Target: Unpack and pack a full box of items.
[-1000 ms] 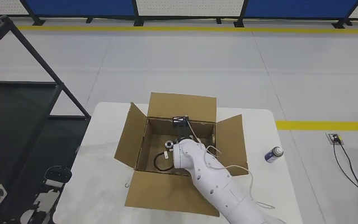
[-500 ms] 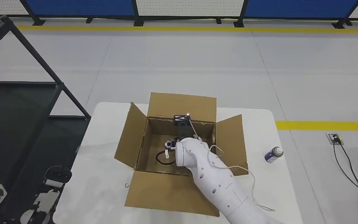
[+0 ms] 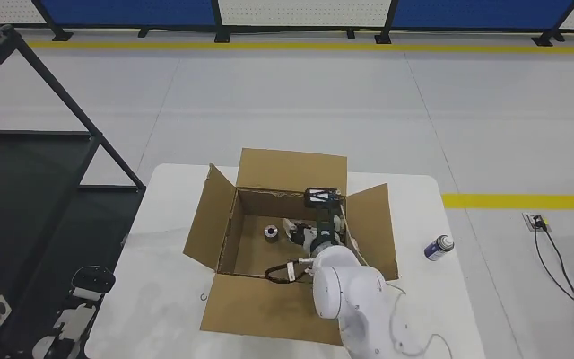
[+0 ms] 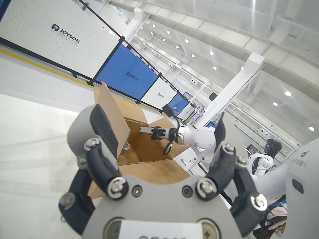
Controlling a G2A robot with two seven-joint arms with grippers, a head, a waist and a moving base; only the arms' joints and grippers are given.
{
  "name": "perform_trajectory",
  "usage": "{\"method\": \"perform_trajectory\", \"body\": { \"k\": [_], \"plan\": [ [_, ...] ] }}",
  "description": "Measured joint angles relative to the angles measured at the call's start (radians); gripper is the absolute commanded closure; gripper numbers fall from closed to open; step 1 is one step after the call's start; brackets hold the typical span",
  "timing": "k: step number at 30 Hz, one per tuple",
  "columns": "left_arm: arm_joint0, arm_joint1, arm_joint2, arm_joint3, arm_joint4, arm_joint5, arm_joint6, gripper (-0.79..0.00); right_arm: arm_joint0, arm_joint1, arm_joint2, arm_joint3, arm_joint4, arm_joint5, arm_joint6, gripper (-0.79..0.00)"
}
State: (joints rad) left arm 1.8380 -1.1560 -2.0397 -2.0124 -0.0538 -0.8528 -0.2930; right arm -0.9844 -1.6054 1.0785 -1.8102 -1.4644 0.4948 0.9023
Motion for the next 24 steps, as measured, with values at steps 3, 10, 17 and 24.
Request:
{"method": "perform_trajectory", "body": {
  "k": [3, 10, 17, 24],
  "plan": [
    [0.000, 0.000, 0.000, 0.000, 0.000, 0.000, 0.000, -0.785, -0.120, 0.014, 0.058, -0.191, -0.063, 0.003, -0.050, -0.785],
    [0.000, 0.000, 0.000, 0.000, 0.000, 0.000, 0.000, -0.785, -0.309, 0.030, 0.247, -0.407, -0.066, 0.042, -0.222, -0.785],
    [0.000, 0.000, 0.000, 0.000, 0.000, 0.000, 0.000, -0.785, -0.322, 0.034, 0.464, -0.309, 0.081, 0.067, -0.331, -0.785],
    [0.000, 0.000, 0.000, 0.000, 0.000, 0.000, 0.000, -0.785, -0.210, 0.047, 0.613, -0.031, 0.144, 0.048, -0.319, -0.785]
  ]
}}
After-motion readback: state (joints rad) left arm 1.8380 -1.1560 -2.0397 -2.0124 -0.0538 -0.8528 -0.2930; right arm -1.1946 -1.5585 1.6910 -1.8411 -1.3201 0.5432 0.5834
